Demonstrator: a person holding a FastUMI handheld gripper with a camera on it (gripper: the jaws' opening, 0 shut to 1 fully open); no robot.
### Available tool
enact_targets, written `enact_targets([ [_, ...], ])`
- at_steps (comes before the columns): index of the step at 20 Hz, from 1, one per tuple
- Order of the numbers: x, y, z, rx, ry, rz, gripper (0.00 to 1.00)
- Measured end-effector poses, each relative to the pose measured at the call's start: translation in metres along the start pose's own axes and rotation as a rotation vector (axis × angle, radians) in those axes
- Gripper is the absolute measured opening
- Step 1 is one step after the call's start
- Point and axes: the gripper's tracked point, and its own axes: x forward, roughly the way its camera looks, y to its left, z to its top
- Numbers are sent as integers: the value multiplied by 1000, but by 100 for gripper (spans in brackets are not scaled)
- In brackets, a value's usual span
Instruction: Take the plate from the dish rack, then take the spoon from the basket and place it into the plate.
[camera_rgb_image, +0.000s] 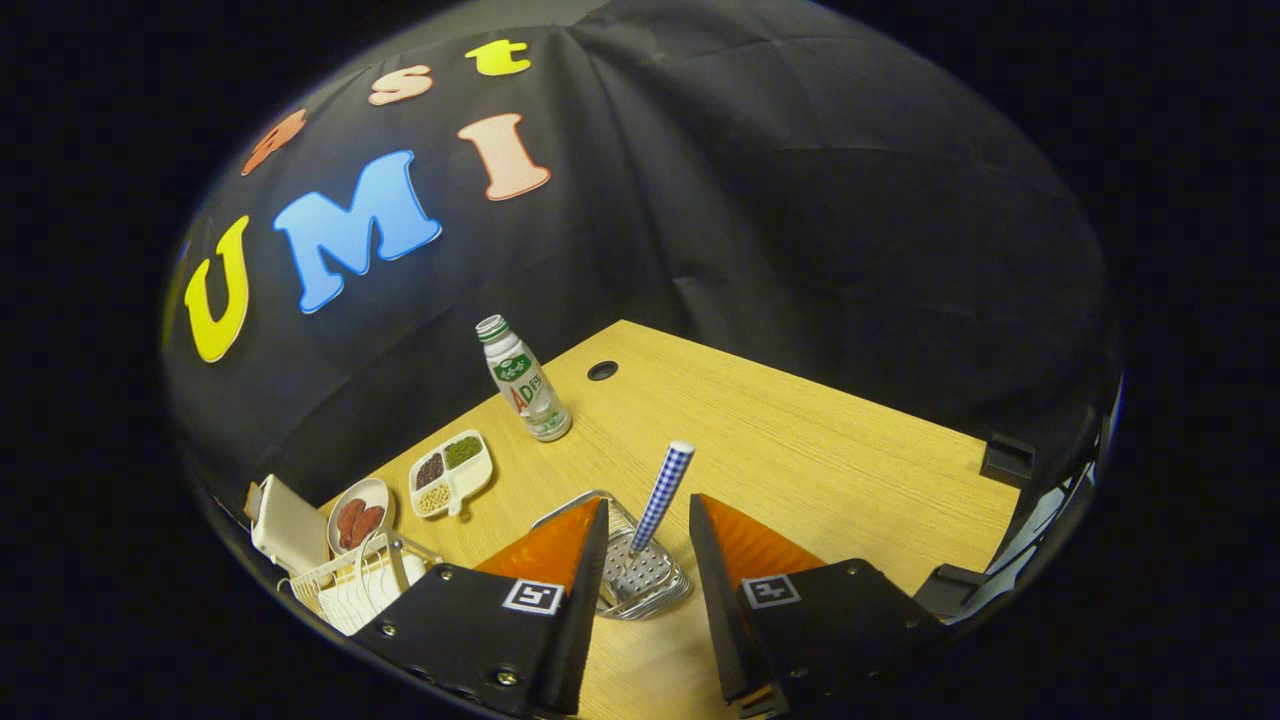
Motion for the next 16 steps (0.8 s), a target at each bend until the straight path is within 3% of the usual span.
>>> enact_targets([
  [7, 41, -9, -12, 100, 66, -20, 50],
  [8, 44, 1, -11, 111, 71, 30, 50],
  [10, 49, 4, -11, 98, 74, 30, 19],
  [12, 33, 15, -5, 101, 65, 76, 19],
  [13, 49, 18, -7, 91, 61, 77, 10],
  [16, 43, 33, -4, 39, 37, 82, 9],
])
